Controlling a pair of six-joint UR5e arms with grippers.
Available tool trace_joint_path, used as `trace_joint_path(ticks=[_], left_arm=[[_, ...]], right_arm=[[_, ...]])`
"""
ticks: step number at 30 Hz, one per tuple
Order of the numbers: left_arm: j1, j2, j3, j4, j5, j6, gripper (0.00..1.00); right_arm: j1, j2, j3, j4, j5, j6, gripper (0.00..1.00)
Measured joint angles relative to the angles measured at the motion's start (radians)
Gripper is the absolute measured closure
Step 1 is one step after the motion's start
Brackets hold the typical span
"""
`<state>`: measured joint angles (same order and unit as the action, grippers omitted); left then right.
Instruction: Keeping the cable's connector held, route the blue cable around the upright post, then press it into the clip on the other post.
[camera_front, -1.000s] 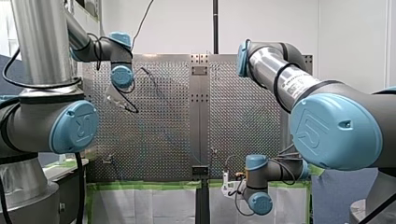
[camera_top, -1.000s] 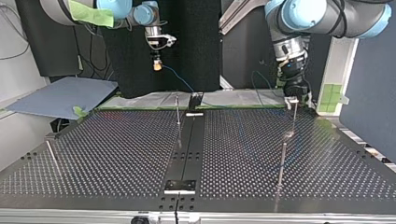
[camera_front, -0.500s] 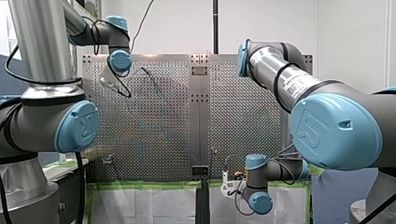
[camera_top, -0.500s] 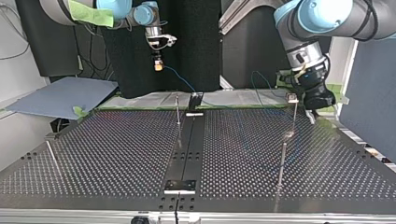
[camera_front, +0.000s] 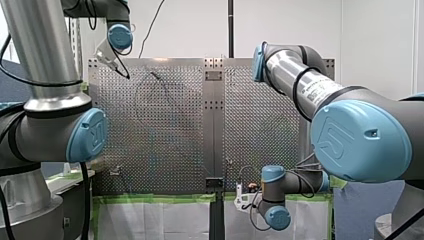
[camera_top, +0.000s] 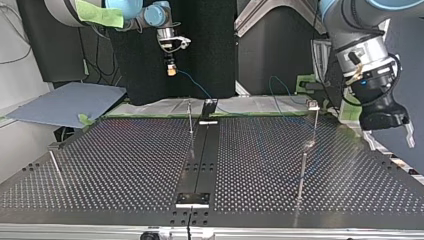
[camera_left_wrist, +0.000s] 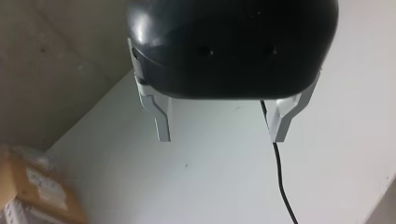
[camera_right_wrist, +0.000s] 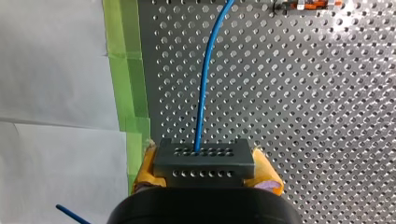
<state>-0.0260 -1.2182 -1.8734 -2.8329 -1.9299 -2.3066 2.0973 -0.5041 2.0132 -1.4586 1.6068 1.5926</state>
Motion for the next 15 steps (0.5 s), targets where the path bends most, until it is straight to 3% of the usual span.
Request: trace_joint_path(ticks=[8, 15], left_arm=[[0.008, -0.002, 0.077, -0.076, 0.077, 0.076, 0.0], [-0.006, -0.062, 0.106, -0.149, 0.146, 0.149, 0.0]], right_arm=[[0.001, 0.0, 0.0, 0.0, 0.0, -0.004, 1.0], [-0.003, 0.0, -0.001, -0.002, 0.001, -0.006, 1.0]])
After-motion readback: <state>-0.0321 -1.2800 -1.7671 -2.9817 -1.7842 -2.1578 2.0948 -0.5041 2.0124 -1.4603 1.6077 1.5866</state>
